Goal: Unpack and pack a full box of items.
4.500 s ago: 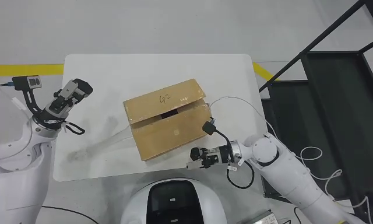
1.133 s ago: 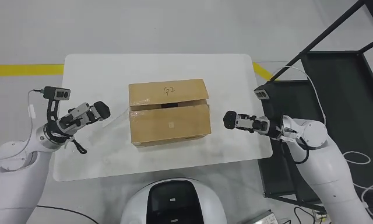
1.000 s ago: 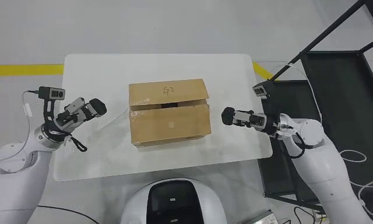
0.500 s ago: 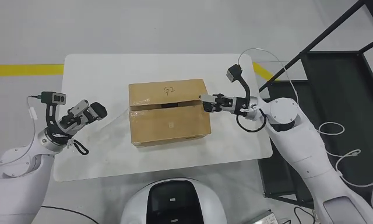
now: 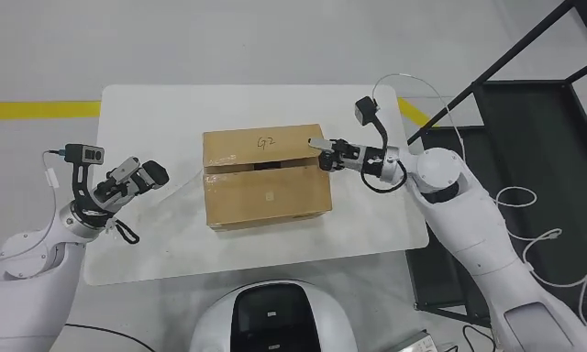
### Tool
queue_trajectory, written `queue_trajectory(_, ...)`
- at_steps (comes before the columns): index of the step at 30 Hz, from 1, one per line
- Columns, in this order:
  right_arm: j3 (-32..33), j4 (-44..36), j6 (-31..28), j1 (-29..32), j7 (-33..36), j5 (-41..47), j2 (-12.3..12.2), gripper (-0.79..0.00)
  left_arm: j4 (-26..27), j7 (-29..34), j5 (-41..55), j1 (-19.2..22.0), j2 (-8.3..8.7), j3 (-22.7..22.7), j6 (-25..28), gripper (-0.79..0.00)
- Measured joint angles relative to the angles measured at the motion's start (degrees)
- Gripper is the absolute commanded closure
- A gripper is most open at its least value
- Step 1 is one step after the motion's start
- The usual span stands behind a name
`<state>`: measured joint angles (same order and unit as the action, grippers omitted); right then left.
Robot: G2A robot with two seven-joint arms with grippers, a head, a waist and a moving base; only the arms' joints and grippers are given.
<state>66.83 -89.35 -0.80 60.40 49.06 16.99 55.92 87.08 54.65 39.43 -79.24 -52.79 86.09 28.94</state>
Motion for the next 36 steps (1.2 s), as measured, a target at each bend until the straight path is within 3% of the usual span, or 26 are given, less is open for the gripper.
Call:
queue_trajectory(7,-3.55,4.88,3.96,-3.72,-0.58,-4.56,0.83,-0.785,0.0,0.0,0.0,0.0,0.0,0.0,0.0,-0.785)
queue_trajectory(36,-10.08,11.3,2.44,-7.03,-3.43,-3.81,3.94,-0.785,0.0,0.0,0.0,0.0,0.0,0.0,0.0,-0.785)
